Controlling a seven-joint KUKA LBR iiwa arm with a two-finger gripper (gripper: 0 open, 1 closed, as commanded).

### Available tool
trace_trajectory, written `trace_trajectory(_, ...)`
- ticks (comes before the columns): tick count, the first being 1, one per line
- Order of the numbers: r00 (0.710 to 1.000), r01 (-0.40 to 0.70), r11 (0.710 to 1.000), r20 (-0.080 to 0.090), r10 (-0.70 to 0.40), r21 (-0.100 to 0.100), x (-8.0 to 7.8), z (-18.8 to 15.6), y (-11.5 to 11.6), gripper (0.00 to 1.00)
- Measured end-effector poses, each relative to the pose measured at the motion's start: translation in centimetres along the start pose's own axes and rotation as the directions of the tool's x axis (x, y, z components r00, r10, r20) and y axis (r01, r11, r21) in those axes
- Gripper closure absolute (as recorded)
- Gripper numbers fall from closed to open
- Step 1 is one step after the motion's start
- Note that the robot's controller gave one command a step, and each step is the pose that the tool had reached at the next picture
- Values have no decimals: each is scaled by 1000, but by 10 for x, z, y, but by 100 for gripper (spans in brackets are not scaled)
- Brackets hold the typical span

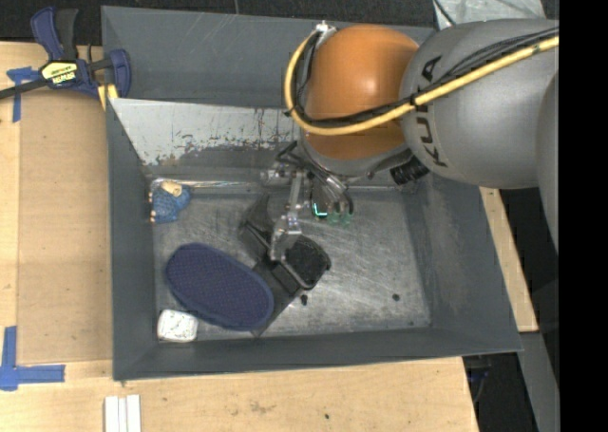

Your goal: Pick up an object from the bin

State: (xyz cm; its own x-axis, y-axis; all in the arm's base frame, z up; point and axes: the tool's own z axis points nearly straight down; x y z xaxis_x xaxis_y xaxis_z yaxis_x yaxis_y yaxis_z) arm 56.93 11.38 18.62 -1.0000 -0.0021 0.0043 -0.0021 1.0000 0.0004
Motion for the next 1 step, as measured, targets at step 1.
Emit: trace_trajectory(1,999,46,999,12,-46,-1,-5,104,-41,0)
